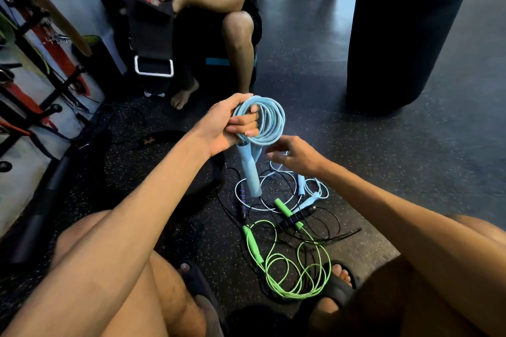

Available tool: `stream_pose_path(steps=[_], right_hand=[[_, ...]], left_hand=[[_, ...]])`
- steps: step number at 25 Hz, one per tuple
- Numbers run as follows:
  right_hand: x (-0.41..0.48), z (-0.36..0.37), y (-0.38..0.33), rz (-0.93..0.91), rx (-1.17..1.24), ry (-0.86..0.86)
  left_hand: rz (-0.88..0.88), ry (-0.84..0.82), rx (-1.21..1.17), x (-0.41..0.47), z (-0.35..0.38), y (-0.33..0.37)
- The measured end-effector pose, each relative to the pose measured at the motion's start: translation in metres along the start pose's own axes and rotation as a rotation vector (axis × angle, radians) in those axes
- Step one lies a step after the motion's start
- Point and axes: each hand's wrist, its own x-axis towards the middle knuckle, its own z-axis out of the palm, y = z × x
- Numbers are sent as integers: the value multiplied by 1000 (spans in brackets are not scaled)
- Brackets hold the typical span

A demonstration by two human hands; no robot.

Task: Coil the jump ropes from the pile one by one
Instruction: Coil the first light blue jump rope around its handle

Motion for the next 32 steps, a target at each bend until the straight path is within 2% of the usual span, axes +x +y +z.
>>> stream_pose_path(steps=[3,5,8,10,15,17,20,23,25,28,30,32], right_hand=[[-3,5,-4,52,79,125],[-3,2,-7,32,120,142],[-1,3,-8,-26,103,19],[-4,7,-12,17,115,-49],[-15,8,-22,172,319,-193],[-20,10,-26,179,383,-226],[-19,8,-36,116,390,-244],[-20,-6,-47,106,346,-221],[-23,-11,-52,108,353,-219],[-26,-16,-55,70,289,-154],[-24,-21,-53,1,140,-109],[-23,-26,-48,-87,-137,-30]], left_hand=[[-39,28,125,-4,-2,6],[-82,17,232,-6,-3,9],[-87,27,300,-8,-4,8],[-31,68,291,-6,-6,8],[167,325,130,10,-9,-7],[251,418,292,20,-6,-17],[374,548,810,25,-6,-32],[558,516,1130,24,-7,-44],[601,536,1169,25,-8,-45],[549,524,1174,27,-7,-46],[476,483,1218,25,-4,-46],[370,436,1309,22,-5,-42]])
